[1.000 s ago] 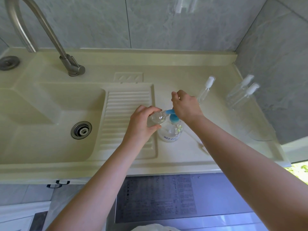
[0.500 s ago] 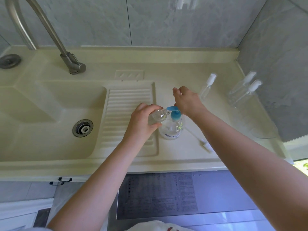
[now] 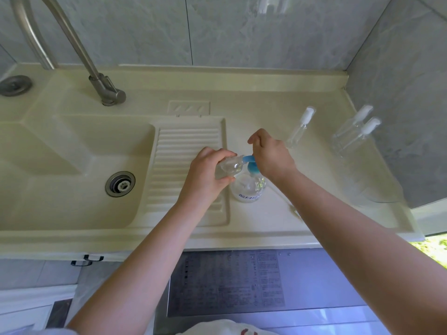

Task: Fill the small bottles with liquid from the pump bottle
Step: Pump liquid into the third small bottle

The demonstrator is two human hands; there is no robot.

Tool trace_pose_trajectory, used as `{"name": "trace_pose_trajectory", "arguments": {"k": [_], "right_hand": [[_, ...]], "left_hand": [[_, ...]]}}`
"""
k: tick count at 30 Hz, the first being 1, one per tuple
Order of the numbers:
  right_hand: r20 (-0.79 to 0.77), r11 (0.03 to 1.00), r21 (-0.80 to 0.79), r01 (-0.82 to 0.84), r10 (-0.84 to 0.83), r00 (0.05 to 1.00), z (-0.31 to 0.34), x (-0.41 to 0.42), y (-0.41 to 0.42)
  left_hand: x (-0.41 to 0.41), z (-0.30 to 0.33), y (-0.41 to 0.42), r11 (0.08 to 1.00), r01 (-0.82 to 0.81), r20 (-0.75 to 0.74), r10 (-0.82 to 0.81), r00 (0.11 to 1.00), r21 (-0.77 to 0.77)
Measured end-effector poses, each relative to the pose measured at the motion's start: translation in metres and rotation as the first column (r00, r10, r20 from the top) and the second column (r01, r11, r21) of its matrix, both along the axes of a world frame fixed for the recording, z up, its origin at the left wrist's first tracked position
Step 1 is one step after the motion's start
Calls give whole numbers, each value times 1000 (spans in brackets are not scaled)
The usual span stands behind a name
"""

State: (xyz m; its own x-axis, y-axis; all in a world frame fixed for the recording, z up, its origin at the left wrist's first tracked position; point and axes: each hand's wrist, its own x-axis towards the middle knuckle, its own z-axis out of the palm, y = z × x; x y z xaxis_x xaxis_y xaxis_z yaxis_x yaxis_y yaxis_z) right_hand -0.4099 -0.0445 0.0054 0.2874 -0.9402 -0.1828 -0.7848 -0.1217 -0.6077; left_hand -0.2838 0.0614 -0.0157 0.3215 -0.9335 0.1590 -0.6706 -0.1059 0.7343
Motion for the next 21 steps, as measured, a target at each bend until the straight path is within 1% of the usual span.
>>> {"name": "trace_pose_trajectory", "arguments": {"k": [3,9,13,18,21], "right_hand": [[-19,1000,-15,19,-19,1000,0,1,2],[67,998,58,40,-44,997,4,-3,-1],[37,1000,5,18,-18,999,2,-1,1],[4,994,-61,91,-91,996,0,3,7],[36,996,-31,85,-84,996,-1,0,5]], "left_hand": [[0,-2,0,1000,5,5,-5,1000,19],[-1,-1,2,1000,-5,1,5,1000,3],[0,0,3,1000,-10,2,10,1000,-2],[0,-2,3,1000,-7,-7,7,1000,19],[0,-2,3,1000,-4,-4,4,1000,19]]}}
